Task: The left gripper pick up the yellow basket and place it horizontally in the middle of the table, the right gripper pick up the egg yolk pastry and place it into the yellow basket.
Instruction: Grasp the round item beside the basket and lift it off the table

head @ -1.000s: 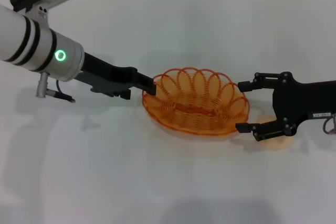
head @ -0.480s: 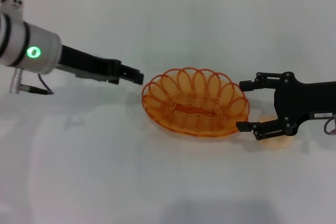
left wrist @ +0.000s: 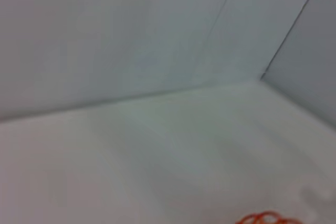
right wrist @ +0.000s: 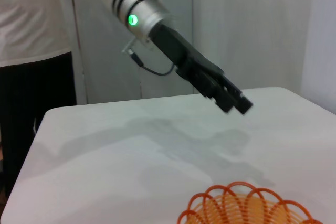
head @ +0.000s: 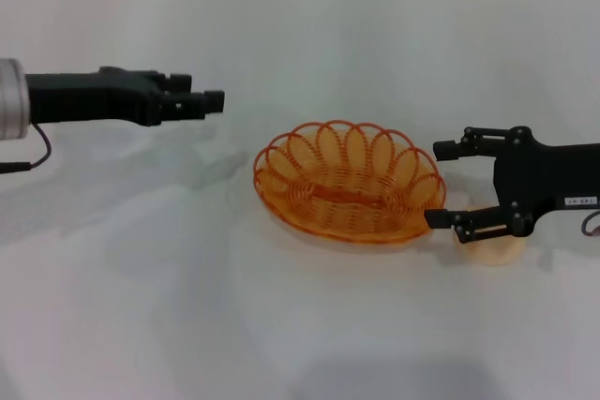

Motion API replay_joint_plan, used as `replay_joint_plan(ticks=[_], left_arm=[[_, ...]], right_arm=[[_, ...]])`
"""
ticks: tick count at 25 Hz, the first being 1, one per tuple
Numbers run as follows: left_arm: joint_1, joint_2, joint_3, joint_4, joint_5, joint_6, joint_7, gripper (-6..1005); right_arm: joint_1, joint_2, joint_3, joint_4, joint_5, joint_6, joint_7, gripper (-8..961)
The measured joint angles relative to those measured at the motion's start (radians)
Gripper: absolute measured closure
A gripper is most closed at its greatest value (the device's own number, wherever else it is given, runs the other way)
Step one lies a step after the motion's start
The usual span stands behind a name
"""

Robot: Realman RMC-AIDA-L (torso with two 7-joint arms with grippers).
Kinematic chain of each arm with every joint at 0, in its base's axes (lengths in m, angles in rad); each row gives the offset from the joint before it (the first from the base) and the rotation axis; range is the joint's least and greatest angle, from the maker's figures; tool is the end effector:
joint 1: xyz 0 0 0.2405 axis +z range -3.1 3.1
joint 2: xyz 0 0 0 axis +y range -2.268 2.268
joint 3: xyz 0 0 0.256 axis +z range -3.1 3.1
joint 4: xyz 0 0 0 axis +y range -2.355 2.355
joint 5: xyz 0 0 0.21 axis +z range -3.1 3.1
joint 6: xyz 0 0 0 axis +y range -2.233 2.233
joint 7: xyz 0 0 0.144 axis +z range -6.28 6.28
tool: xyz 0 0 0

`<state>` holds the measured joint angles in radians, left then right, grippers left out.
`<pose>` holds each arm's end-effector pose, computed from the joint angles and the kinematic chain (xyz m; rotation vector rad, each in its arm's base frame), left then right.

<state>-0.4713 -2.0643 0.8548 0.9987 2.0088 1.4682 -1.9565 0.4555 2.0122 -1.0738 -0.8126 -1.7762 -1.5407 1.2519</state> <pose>-0.2462 0.3532 0.0414 -2.5688 -1.0113 -0.5384 0.2402 0.3250 0.0055 -2.8733 0.1532 0.5833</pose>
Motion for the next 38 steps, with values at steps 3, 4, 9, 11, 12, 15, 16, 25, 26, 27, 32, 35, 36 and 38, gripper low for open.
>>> replay_joint_plan(ticks=[3, 4, 9, 11, 12, 15, 16, 25, 26, 27, 32, 35, 36, 38], left_arm=[[0.014, 0.016, -0.017, -0.037, -0.083, 0.058, 0.121, 310], [0.021, 0.022, -0.019, -0.044, -0.104, 0.079, 0.163, 311], [0.050, 0.032, -0.025, -0.063, -0.129, 0.179, 0.378, 316], [0.055, 0.035, -0.024, -0.077, -0.112, 0.213, 0.454, 316], [0.056, 0.037, -0.024, -0.086, -0.099, 0.226, 0.491, 315], [0.056, 0.050, -0.024, -0.126, -0.064, 0.254, 0.595, 313], [0.057, 0.058, -0.024, -0.145, -0.056, 0.262, 0.637, 312], [0.056, 0.118, -0.023, -0.210, -0.012, 0.328, 0.712, 316], [0.056, 0.118, -0.024, -0.209, -0.005, 0.331, 0.715, 316], [0.056, 0.118, -0.024, -0.209, -0.005, 0.331, 0.715, 316], [0.064, 0.115, -0.025, -0.212, 0.016, 0.317, 0.749, 316], [0.064, 0.111, -0.026, -0.212, 0.033, 0.310, 0.750, 316], [0.064, 0.111, -0.026, -0.211, 0.036, 0.308, 0.750, 316], [0.062, 0.110, -0.026, -0.211, 0.042, 0.303, 0.750, 316]], right_arm=[[0.000, -0.001, 0.000, -0.001, 0.000, 0.012, 0.016, 150], [0.000, -0.001, 0.000, -0.002, 0.000, 0.017, 0.020, 151], [0.000, -0.001, 0.011, -0.002, 0.000, 0.025, 0.027, 156], [0.000, 0.000, 0.012, -0.002, 0.001, 0.025, 0.033, 158], [0.000, 0.000, 0.012, -0.002, 0.001, 0.025, 0.034, 158], [0.000, 0.000, 0.012, -0.002, 0.002, 0.025, 0.039, 161], [0.000, 0.000, 0.012, -0.002, 0.001, 0.025, 0.043, 162], [0.010, -0.011, 0.010, -0.027, -0.023, 0.022, 0.139, 170], [0.012, -0.014, 0.007, -0.044, -0.041, 0.017, 0.167, 171], [0.014, -0.016, 0.004, -0.067, -0.064, 0.012, 0.200, 172], [0.043, -0.008, -0.003, -0.216, -0.282, -0.009, 0.426, 177], [0.088, -0.005, -0.009, -0.246, -0.390, -0.012, 0.529, 180], [0.101, -0.007, -0.015, -0.246, -0.410, -0.015, 0.551, 181], [0.127, -0.010, -0.025, -0.247, -0.456, -0.023, 0.594, 182]])
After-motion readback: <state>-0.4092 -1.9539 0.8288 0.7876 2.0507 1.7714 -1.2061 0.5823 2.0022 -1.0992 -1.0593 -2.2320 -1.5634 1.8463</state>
